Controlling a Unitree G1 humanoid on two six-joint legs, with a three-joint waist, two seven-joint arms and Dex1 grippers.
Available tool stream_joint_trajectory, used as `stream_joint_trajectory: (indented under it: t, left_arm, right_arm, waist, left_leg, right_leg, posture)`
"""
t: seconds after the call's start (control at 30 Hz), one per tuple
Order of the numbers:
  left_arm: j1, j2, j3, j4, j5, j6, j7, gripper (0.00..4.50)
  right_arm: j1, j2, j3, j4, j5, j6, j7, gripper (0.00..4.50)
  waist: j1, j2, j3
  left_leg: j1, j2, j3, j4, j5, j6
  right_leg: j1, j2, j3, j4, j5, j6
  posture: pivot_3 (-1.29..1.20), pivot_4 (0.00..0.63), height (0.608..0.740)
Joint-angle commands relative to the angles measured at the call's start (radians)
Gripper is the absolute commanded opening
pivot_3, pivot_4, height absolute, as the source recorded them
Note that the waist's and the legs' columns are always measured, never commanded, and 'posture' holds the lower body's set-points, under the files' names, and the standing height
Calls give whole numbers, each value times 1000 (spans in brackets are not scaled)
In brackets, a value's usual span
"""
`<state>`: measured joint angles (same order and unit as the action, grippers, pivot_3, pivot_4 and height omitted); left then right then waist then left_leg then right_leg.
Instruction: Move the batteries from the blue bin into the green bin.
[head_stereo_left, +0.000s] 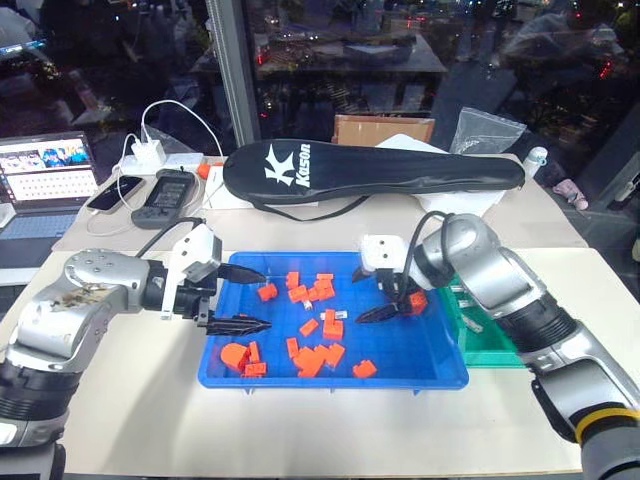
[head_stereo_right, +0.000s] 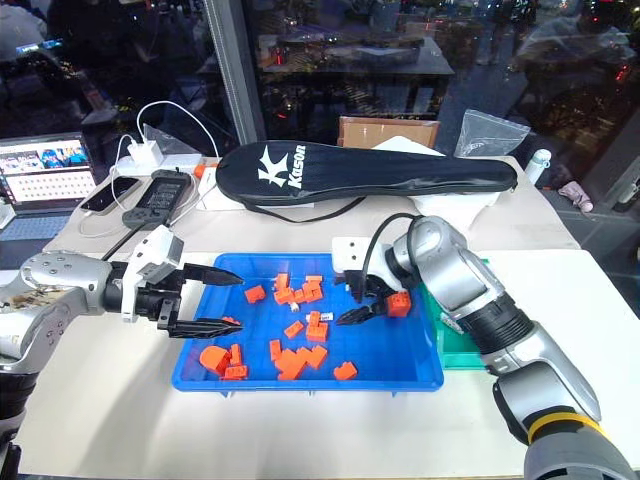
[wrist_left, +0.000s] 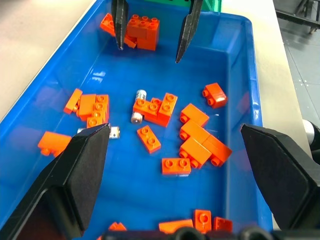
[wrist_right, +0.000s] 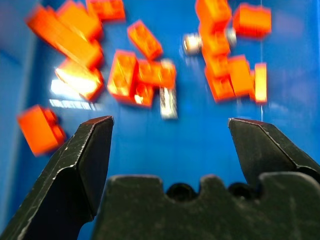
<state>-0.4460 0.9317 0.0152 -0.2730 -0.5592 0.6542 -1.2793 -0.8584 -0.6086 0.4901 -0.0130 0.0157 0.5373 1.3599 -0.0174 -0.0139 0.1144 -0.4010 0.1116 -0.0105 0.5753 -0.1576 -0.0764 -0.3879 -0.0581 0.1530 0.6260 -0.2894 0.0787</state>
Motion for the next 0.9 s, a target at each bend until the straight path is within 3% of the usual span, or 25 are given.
stream_joint_trajectory:
  t: [0.03,0.2,0.23,0.33,0.73,0.77,0.8,0.9]
  left_arm:
    - [-26,-1,2,-7,-23,-3,-14,4500]
    - [-40,-6,-7,6,-17,-7,-20,4500]
    - [-40,-9,-11,6,-15,-8,-20,4500]
    - [-44,-12,-17,9,-13,-10,-23,4500]
    - [-63,-24,-37,32,5,-26,-37,4500]
    - [-63,-24,-38,33,7,-27,-38,4500]
    - [-64,-24,-39,33,8,-28,-39,4500]
    - [-65,-25,-41,34,8,-30,-40,4500]
  right_arm:
    - [32,22,13,-42,-7,14,-38,4234]
    - [48,43,24,-48,-20,31,-79,4234]
    - [57,44,25,-59,-20,39,-87,3725]
    - [77,48,32,-85,-17,58,-108,2975]
    - [122,44,59,-122,-25,83,-152,2975]
    - [126,44,62,-121,-27,84,-153,2473]
    - [129,43,63,-120,-27,85,-154,2307]
    - [140,39,68,-114,-35,82,-162,1237]
  waist:
    - [3,0,0]
    - [6,0,0]
    - [6,0,0]
    - [5,0,0]
    - [5,0,0]
    - [5,0,0]
    - [5,0,0]
    - [5,0,0]
  left_leg:
    - [0,0,0,0,0,0]
    - [-2,0,0,1,0,0]
    - [-2,0,0,1,0,0]
    - [-1,0,0,1,0,0]
    - [-1,0,0,1,0,0]
    - [-1,0,0,1,0,0]
    - [-1,0,0,1,0,0]
    - [-1,0,0,1,0,0]
  right_leg:
    - [0,0,0,0,0,0]
    - [0,0,0,0,0,0]
    - [0,0,0,0,0,0]
    - [0,0,0,0,0,0]
    - [0,0,0,0,-1,1]
    - [0,0,0,0,-1,1]
    - [0,0,0,0,-1,1]
    - [0,0,0,0,-1,1]
  posture:
    - [0,150,737]
    - [0,150,737]
    - [0,150,737]
    - [0,150,737]
    - [0,150,737]
    - [0,150,737]
    - [0,150,737]
    - [0,150,737]
